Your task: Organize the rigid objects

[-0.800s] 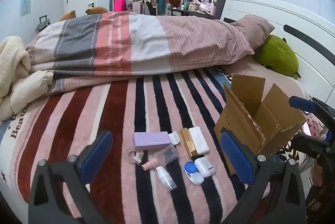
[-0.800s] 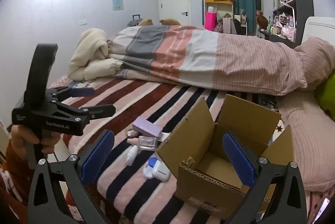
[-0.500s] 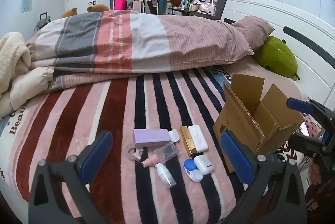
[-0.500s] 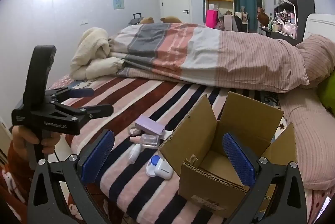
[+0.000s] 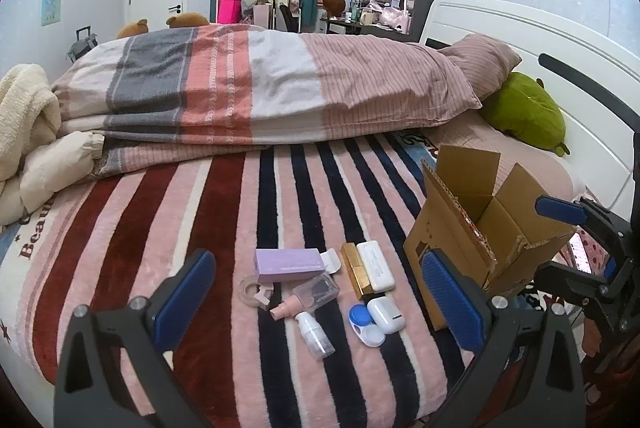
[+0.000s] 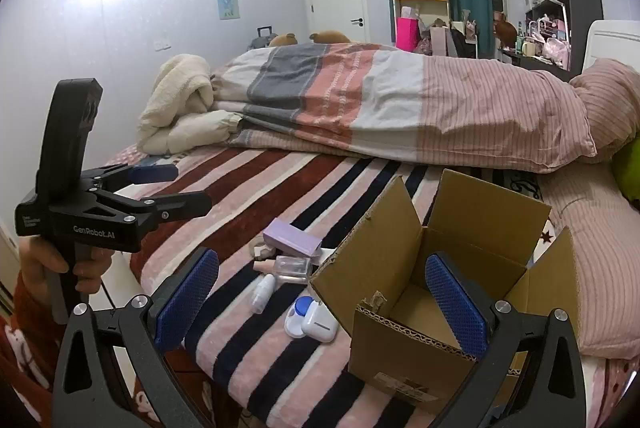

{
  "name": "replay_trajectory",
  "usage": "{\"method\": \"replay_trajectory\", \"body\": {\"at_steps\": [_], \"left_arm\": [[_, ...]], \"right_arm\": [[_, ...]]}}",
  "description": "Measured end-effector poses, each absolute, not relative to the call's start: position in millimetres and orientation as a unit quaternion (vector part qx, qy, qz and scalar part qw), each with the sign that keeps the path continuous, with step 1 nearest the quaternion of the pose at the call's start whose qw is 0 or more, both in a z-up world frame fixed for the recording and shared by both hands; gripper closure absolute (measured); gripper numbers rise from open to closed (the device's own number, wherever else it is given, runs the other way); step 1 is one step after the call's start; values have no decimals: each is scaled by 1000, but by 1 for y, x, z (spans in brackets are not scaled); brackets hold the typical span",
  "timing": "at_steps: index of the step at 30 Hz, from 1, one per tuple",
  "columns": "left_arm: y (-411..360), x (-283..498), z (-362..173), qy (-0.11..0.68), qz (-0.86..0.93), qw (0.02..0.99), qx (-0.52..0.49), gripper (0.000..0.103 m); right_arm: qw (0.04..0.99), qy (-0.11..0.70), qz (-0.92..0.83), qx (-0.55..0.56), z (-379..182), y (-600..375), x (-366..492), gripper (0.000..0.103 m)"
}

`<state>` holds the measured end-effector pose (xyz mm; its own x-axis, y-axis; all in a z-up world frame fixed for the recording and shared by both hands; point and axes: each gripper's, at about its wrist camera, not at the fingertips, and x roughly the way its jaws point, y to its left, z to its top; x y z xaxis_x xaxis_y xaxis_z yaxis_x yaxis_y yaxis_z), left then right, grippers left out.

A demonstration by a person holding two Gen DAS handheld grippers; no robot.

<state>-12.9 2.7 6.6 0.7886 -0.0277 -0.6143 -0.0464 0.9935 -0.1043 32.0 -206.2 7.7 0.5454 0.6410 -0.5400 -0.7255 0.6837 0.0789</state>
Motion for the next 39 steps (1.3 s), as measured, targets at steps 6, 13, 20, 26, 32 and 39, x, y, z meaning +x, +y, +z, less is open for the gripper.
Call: {"method": "replay_trajectory", "body": {"at_steps": [6, 13, 20, 26, 32, 39], "left_arm": [[1, -13, 7, 324, 8, 944, -52, 0], [3, -12, 7, 326, 7, 944, -54, 0], [5, -13, 7, 324, 12, 945, -52, 0], [7, -15, 7, 322, 12, 945, -52, 0], [10, -16, 8, 323, 16, 945, -54, 0], [8, -16, 8, 322, 15, 945, -53, 0]], "right_arm": [[874, 275, 393, -76, 7, -207, 32, 0], [875, 274, 392, -77, 8, -207, 33, 0], [875, 273, 393, -77, 9, -206, 33, 0], [876, 272, 391, -76, 9, -205, 33, 0], [878, 271, 388, -73, 11, -202, 34, 0], [879, 269, 385, -76, 11, -203, 34, 0]]}}
